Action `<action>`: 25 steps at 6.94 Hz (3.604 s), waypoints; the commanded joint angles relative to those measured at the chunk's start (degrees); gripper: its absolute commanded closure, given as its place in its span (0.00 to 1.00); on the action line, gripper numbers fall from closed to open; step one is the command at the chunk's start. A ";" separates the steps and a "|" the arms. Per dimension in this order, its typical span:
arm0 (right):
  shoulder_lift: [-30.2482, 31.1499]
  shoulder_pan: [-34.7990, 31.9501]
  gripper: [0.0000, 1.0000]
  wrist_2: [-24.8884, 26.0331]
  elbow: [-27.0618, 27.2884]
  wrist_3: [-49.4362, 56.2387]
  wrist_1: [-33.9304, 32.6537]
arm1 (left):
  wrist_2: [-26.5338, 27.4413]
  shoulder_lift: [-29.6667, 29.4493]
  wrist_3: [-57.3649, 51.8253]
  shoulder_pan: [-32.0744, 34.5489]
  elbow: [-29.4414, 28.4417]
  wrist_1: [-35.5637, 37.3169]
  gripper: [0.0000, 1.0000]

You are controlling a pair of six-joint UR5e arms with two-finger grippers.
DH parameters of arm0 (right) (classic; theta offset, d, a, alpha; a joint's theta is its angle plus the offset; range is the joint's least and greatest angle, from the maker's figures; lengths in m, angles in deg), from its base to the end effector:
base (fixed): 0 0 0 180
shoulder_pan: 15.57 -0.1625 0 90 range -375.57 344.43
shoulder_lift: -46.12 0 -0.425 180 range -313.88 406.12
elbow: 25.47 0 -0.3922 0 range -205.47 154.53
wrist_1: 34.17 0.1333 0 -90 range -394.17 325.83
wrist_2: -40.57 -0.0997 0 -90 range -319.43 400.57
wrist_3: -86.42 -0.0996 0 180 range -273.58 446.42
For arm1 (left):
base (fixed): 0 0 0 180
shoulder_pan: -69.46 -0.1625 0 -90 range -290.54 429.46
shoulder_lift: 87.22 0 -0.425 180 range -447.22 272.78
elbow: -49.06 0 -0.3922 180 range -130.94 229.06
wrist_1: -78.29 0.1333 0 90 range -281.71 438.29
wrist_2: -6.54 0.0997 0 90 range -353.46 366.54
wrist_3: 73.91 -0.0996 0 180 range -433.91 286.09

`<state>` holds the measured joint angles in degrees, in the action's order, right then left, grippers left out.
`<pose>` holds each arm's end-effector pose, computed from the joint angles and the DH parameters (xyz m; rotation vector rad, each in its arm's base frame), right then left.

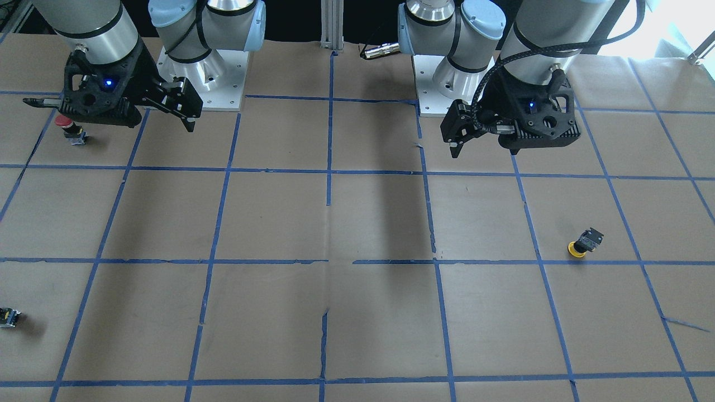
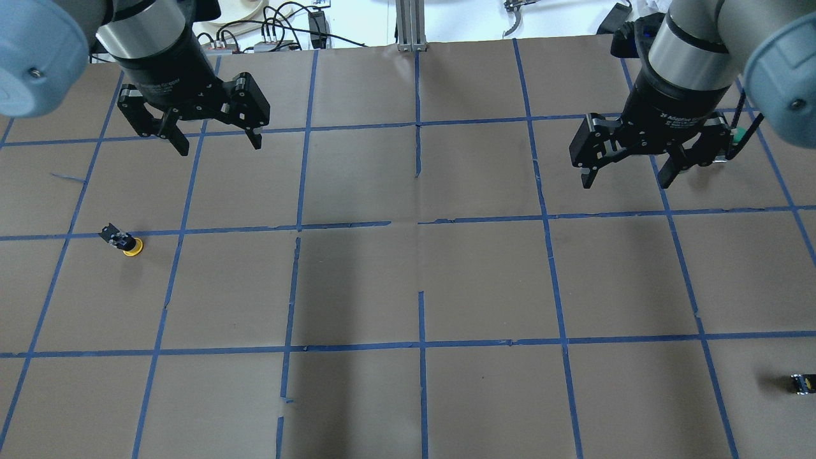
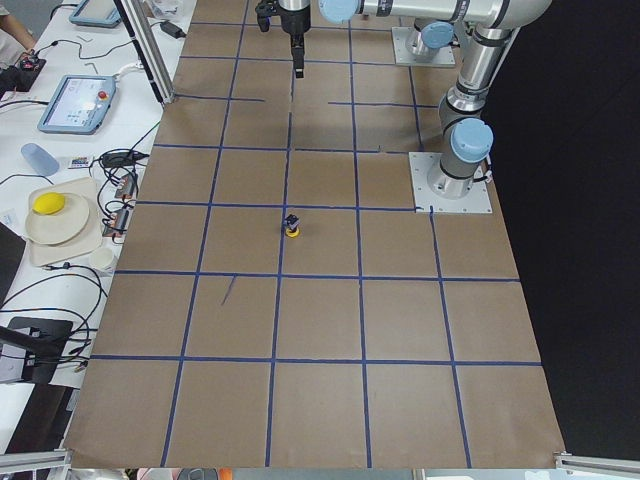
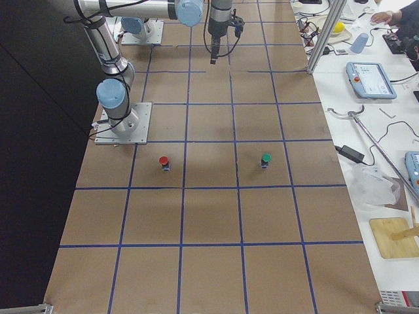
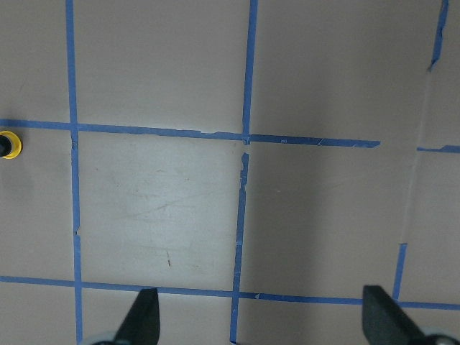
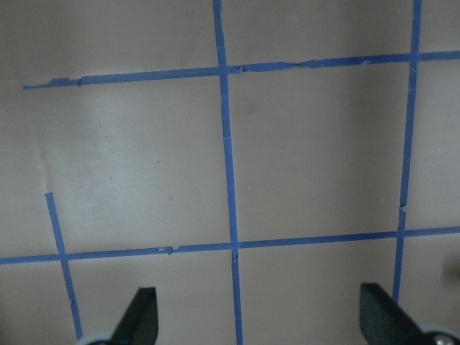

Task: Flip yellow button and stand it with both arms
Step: 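Move the left gripper down toward the yellow button lying on the table, then close the left gripper on the yellow button's base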

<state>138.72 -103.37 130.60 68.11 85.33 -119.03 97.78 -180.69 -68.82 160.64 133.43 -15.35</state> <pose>0.1154 -0.4662 0.4707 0.0900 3.1353 0.1677 -0.1417 -0.5119 0.4994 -0.1059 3.1165 0.0384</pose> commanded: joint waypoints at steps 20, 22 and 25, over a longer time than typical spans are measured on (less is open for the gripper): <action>-3.47 0.61 0.00 0.75 0.64 -0.05 -2.33 | -0.27 -16.31 -69.17 -35.56 24.88 42.22 0.12; -4.70 0.70 0.00 0.75 0.64 -0.23 -4.60 | -0.62 -14.90 -68.64 -34.94 24.79 40.30 0.13; -4.71 0.70 0.00 0.85 0.64 -0.23 -4.71 | -0.71 -15.51 -69.60 -35.11 24.44 40.29 0.44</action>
<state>134.07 -102.68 131.42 68.74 85.11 -123.64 97.16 -195.90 -138.19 125.53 158.01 25.01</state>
